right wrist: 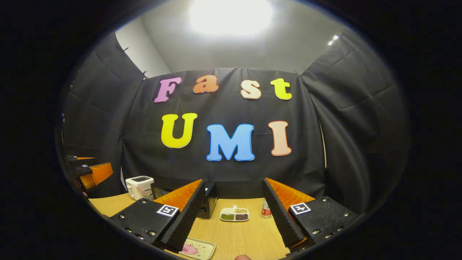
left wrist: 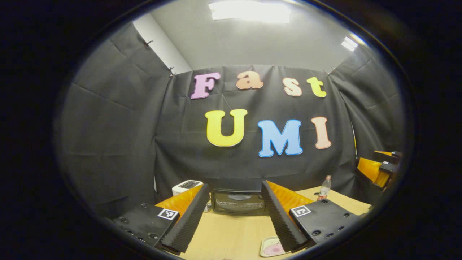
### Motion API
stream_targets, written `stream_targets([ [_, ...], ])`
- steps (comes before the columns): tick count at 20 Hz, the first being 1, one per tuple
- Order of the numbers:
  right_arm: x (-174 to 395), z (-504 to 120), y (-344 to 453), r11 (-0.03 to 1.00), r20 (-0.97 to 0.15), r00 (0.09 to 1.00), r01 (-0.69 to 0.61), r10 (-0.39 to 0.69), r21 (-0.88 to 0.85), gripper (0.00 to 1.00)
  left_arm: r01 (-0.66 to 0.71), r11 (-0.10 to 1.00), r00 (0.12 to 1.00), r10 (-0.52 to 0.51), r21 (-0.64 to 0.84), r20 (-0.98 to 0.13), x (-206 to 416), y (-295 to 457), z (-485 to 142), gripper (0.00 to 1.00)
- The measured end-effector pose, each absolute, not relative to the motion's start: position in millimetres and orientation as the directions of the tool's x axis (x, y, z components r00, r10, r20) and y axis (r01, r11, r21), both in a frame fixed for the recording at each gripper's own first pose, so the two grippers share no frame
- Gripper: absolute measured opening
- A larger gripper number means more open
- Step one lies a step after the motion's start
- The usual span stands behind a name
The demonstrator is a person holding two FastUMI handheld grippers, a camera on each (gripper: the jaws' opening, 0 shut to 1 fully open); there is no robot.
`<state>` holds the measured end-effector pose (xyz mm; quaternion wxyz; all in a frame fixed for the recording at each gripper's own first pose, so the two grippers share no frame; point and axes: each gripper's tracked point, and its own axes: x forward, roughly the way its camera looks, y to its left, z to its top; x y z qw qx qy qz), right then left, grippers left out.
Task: Open the electric oven with the left hand, put the food in, and close the electric oven.
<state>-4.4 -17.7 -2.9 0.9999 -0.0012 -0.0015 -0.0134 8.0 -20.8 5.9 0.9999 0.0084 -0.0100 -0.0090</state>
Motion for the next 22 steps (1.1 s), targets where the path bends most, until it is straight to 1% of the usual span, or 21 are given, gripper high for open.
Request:
stream_targets([
  [4, -2, -9, -23, 1.000, -0.007, 1.000, 0.003, -0.002, 0.001, 0.96, 0.008, 0.999, 0.999, -0.009, 0.035, 0.036, 10, -33, 11, 1.00],
  [8, 3, -11, -30, 0.999, -0.010, 1.000, -0.028, 0.028, 0.025, 0.97, -0.026, 0.999, 0.999, 0.024, 0.040, 0.039, 8, -41, 10, 1.00],
  [9, 2, -12, -30, 0.999, -0.006, 0.999, -0.037, 0.037, 0.030, 0.97, -0.032, 0.999, 0.999, 0.030, 0.040, 0.042, 8, -44, 10, 0.97],
  [10, 3, -13, -30, 0.998, 0.002, 0.999, -0.045, 0.045, 0.033, 0.97, -0.039, 0.998, 0.998, 0.038, 0.041, 0.042, 9, -46, 9, 0.97],
  [11, 4, -15, -33, 0.998, 0.004, 0.999, -0.047, 0.046, 0.032, 0.97, -0.046, 0.998, 0.998, 0.044, 0.042, 0.037, 10, -46, 6, 0.91],
  [12, 5, -19, -35, 0.998, -0.008, 0.999, -0.045, 0.045, 0.033, 0.96, -0.046, 0.998, 0.998, 0.045, 0.040, 0.034, 13, -47, 5, 1.00],
  [13, 5, -24, -34, 0.998, -0.020, 0.999, -0.047, 0.048, 0.040, 0.96, -0.043, 0.998, 0.998, 0.042, 0.039, 0.036, 17, -47, 5, 1.00],
  [15, 8, -23, -35, 0.997, -0.020, 0.999, -0.043, 0.044, 0.057, 0.97, -0.043, 0.998, 0.998, 0.041, 0.046, 0.044, 32, -45, 7, 1.00],
  [19, 23, -28, -34, 0.999, -0.013, 1.000, -0.015, 0.016, 0.051, 0.97, -0.016, 0.998, 0.997, 0.012, 0.057, 0.076, 76, -41, 11, 0.93],
  [21, 34, -31, -33, 0.999, -0.014, 1.000, 0.017, -0.016, 0.046, 0.97, 0.004, 0.998, 0.996, -0.009, 0.055, 0.085, 107, -36, 7, 0.90],
  [22, 40, -34, -30, 0.999, -0.022, 0.999, 0.025, -0.024, 0.049, 0.97, 0.014, 0.999, 0.997, -0.019, 0.052, 0.080, 126, -34, 4, 1.00],
])
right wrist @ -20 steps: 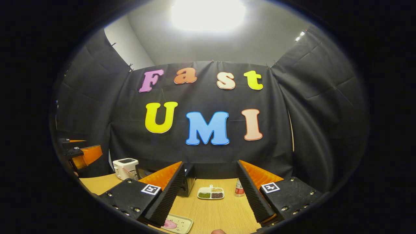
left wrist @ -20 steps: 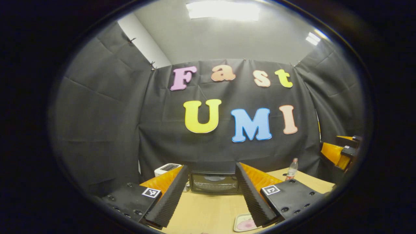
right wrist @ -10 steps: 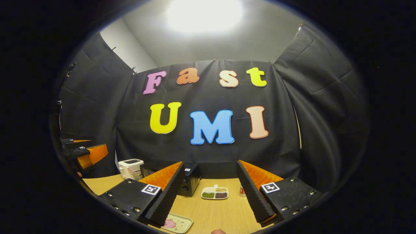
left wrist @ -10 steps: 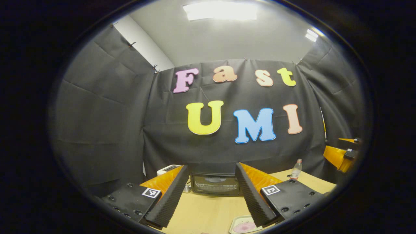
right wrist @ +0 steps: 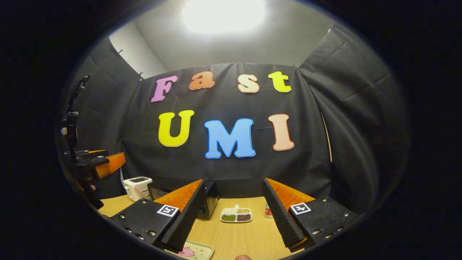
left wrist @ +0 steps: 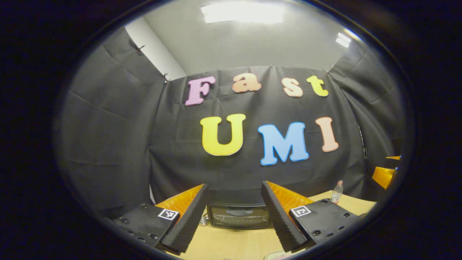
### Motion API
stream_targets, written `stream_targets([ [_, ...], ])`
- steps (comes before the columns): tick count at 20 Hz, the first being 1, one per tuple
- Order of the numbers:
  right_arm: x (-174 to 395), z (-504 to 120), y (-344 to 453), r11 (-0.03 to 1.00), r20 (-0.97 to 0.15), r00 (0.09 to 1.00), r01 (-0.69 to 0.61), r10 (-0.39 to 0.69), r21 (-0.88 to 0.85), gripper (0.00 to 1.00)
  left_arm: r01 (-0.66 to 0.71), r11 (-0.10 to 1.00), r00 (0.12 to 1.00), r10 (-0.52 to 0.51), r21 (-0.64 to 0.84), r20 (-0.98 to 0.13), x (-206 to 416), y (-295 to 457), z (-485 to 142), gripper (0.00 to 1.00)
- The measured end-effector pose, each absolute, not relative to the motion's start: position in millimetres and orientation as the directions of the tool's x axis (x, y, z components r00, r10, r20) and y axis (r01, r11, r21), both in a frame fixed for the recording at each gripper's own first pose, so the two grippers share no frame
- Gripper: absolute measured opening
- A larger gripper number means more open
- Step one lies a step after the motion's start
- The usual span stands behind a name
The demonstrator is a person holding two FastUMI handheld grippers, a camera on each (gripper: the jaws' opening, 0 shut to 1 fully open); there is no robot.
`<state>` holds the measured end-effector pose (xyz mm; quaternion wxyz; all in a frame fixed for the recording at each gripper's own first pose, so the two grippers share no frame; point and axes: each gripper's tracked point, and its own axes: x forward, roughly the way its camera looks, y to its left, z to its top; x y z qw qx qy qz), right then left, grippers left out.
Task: Open the electric oven with the left hand, put the food in, and close the electric oven.
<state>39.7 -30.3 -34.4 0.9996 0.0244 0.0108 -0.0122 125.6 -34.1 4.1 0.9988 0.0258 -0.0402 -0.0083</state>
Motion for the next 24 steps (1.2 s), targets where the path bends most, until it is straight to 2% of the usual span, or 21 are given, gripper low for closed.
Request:
stream_targets([
  [7, 85, -51, -24, 0.994, -0.052, 0.993, 0.107, -0.105, 0.022, 0.97, 0.092, 0.994, 0.995, -0.093, 0.056, 0.033, 244, -31, -39, 1.00],
  [12, 109, -62, -28, 0.985, -0.083, 0.982, 0.170, -0.170, -0.003, 0.97, 0.145, 0.989, 0.987, -0.142, 0.041, -0.069, 304, -41, -101, 0.99],
  [14, 114, -65, -30, 0.980, -0.094, 0.975, 0.199, -0.199, -0.013, 0.97, 0.160, 0.986, 0.980, -0.154, 0.036, -0.125, 323, -45, -129, 0.97],
  [16, 117, -72, -31, 0.976, -0.111, 0.969, 0.217, -0.219, -0.030, 0.97, 0.168, 0.985, 0.973, -0.162, 0.027, -0.166, 340, -47, -155, 1.00],
  [22, 121, -83, -37, 0.970, -0.164, 0.958, 0.225, -0.237, -0.089, 0.97, 0.166, 0.985, 0.952, -0.151, 0.036, -0.265, 372, -49, -218, 0.97],
  [24, 123, -79, -40, 0.968, -0.162, 0.957, 0.228, -0.242, -0.105, 0.97, 0.177, 0.984, 0.942, -0.164, 0.016, -0.294, 372, -54, -234, 1.00],
])
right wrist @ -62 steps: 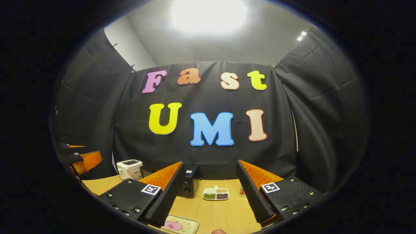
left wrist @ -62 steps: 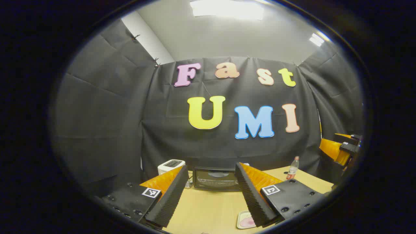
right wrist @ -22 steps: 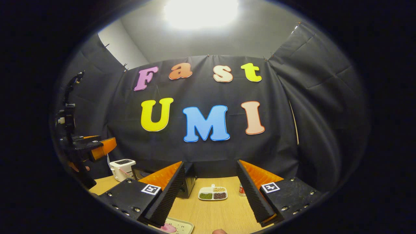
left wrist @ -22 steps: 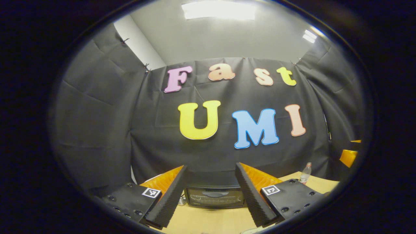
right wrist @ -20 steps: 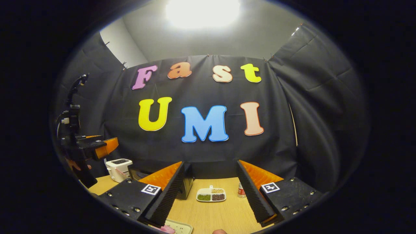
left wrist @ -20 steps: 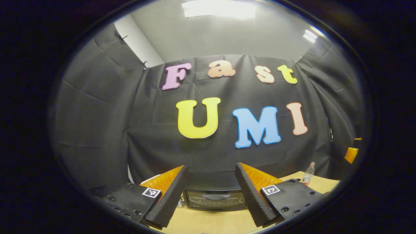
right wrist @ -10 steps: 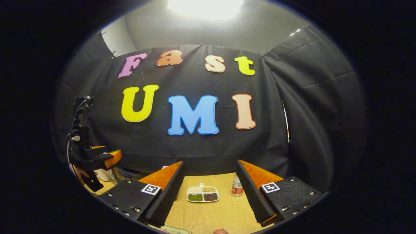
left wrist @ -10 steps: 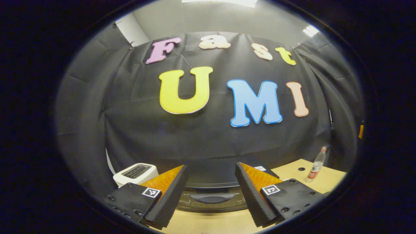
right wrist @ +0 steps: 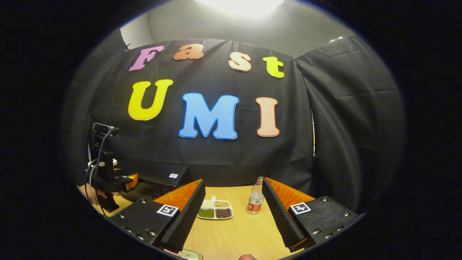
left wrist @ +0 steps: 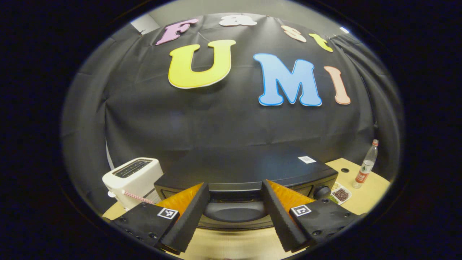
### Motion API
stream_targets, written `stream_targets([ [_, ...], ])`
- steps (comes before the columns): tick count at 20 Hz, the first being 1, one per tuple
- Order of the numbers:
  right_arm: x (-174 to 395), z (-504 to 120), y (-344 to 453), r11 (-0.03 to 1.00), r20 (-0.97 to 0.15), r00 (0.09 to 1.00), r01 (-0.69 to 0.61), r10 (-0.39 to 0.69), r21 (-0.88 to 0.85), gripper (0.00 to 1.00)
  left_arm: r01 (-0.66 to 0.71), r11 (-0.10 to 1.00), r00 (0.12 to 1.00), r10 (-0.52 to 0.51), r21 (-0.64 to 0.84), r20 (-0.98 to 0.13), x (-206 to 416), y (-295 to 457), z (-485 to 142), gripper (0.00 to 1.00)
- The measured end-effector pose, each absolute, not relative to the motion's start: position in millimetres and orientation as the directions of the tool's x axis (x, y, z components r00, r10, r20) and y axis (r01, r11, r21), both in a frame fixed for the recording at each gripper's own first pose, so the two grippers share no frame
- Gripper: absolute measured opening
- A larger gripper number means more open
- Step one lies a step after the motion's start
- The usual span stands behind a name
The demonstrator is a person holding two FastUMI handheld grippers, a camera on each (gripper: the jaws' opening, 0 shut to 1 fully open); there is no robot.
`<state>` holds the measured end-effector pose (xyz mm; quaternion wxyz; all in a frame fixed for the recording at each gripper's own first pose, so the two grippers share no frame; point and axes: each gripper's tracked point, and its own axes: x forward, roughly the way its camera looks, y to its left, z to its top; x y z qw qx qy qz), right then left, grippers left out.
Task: Open the electric oven with the left hand, put the food in, and close the electric oven.
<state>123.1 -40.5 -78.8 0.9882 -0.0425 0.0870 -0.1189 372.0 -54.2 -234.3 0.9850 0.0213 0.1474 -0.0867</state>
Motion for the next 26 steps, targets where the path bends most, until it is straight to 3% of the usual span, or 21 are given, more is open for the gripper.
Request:
stream_targets([
  [4, 128, -76, -41, 0.969, -0.155, 0.959, 0.225, -0.239, -0.103, 0.97, 0.156, 0.987, 0.956, -0.143, 0.033, -0.258, 362, -53, -232, 0.98],
  [5, 128, -77, -39, 0.970, -0.156, 0.960, 0.221, -0.234, -0.098, 0.97, 0.154, 0.988, 0.953, -0.142, 0.023, -0.268, 358, -52, -237, 0.92],
  [6, 127, -76, -38, 0.972, -0.154, 0.961, 0.216, -0.228, -0.093, 0.97, 0.155, 0.988, 0.954, -0.143, 0.025, -0.265, 354, -52, -235, 0.92],
  [7, 126, -77, -36, 0.974, -0.152, 0.964, 0.207, -0.219, -0.090, 0.97, 0.158, 0.987, 0.950, -0.144, 0.032, -0.276, 346, -51, -237, 1.00],
  [10, 124, -78, -29, 0.980, -0.153, 0.969, 0.181, -0.192, -0.085, 0.97, 0.158, 0.987, 0.946, -0.142, 0.031, -0.291, 324, -46, -242, 1.00],
  [11, 123, -78, -28, 0.982, -0.155, 0.971, 0.174, -0.184, -0.079, 0.97, 0.155, 0.987, 0.943, -0.138, 0.035, -0.302, 317, -45, -246, 0.92],
  [12, 121, -78, -27, 0.984, -0.155, 0.972, 0.166, -0.176, -0.070, 0.97, 0.152, 0.988, 0.941, -0.132, 0.041, -0.312, 309, -43, -249, 1.00],
  [26, 83, -118, -17, 0.996, -0.266, 0.960, 0.083, -0.082, -0.008, 0.97, 0.136, 0.990, 0.864, -0.104, 0.031, -0.492, 229, -32, -326, 0.97],
])
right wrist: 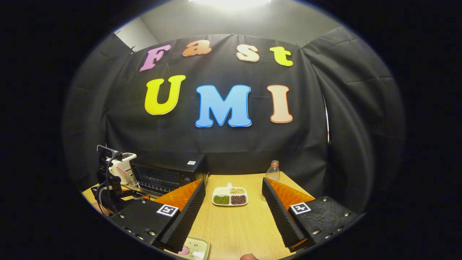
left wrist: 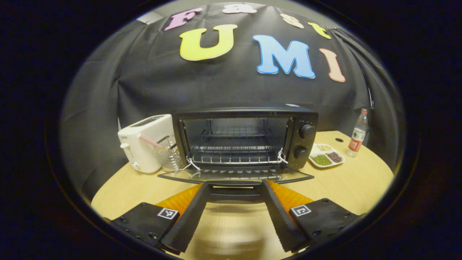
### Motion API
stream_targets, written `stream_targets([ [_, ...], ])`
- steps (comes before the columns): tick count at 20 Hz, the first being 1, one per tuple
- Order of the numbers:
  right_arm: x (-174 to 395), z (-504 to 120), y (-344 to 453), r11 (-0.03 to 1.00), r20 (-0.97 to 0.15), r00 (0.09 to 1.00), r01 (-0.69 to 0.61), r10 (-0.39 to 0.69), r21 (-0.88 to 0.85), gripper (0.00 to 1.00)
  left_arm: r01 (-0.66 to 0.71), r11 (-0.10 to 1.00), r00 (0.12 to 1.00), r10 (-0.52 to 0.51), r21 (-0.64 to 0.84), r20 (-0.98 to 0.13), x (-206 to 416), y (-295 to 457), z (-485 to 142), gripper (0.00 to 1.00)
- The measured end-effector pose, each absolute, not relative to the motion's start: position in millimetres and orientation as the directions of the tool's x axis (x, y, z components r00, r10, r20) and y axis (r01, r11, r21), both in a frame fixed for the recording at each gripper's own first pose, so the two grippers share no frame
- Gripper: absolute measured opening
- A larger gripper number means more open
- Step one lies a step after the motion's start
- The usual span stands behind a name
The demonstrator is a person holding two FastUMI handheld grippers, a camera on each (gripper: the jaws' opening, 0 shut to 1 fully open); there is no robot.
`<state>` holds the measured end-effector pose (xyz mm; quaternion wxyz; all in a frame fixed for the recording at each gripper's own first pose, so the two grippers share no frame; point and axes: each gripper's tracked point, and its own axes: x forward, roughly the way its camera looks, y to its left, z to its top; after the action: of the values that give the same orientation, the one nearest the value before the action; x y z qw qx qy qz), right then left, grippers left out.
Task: Open the electric oven with the left hand, put the food in, and close the electric oven.
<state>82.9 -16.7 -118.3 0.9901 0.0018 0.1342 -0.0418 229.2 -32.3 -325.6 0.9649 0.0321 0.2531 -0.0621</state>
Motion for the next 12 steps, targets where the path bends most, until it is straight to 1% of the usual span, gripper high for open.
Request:
stream_targets([
  [1, 80, -123, -15, 0.997, -0.277, 0.958, 0.077, -0.074, -0.002, 0.97, 0.136, 0.990, 0.852, -0.096, 0.041, -0.514, 223, -31, -335, 1.00],
  [2, 78, -126, -14, 0.997, -0.289, 0.955, 0.071, -0.066, 0.004, 0.97, 0.131, 0.990, 0.842, -0.081, 0.056, -0.533, 219, -27, -343, 0.97],
  [3, 76, -131, -11, 0.998, -0.302, 0.952, 0.061, -0.055, 0.011, 0.97, 0.129, 0.990, 0.833, -0.076, 0.058, -0.548, 215, -26, -348, 0.98],
  [4, 74, -133, -9, 0.998, -0.311, 0.949, 0.054, -0.046, 0.016, 0.97, 0.127, 0.991, 0.832, -0.078, 0.051, -0.550, 212, -26, -347, 1.00],
  [5, 72, -134, -7, 0.999, -0.318, 0.947, 0.046, -0.037, 0.021, 0.97, 0.125, 0.991, 0.839, -0.082, 0.043, -0.538, 207, -27, -340, 0.98],
  [8, 68, -142, -1, 0.999, -0.346, 0.938, 0.015, 0.002, 0.047, 0.97, 0.123, 0.992, 0.881, -0.093, 0.035, -0.465, 197, -26, -299, 1.00],
  [9, 67, -149, 0, 0.998, -0.371, 0.929, 0.007, 0.014, 0.057, 0.97, 0.121, 0.992, 0.895, -0.096, 0.030, -0.435, 193, -24, -283, 0.98],
  [12, 60, -170, 10, 0.993, -0.452, 0.889, -0.033, 0.079, 0.110, 0.97, 0.106, 0.994, 0.934, -0.092, 0.019, -0.345, 184, -19, -228, 0.97],
])
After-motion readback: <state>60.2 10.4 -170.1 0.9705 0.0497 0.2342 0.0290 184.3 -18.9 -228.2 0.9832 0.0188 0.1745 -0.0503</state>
